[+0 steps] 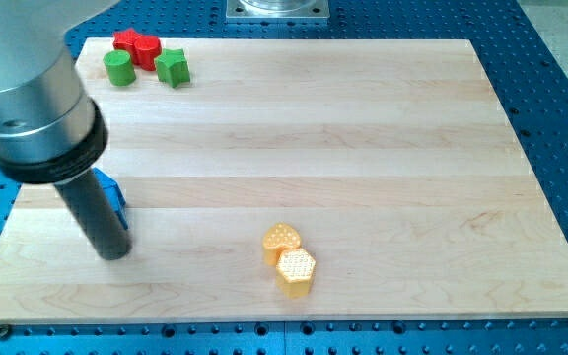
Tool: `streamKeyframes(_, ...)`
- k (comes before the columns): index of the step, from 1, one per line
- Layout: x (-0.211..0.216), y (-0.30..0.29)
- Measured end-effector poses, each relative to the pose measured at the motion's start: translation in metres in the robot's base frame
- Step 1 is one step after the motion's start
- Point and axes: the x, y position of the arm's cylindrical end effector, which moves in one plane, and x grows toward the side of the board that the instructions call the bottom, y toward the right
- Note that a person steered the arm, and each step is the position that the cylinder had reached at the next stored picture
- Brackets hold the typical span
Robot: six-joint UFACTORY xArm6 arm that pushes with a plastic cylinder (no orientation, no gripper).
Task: Place the blue blocks closer to the bottom of the group of blocks
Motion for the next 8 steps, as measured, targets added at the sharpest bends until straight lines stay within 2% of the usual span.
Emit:
streamKeyframes(3, -0.039, -0.047)
streamKeyframes(8, -0.169, -0.011)
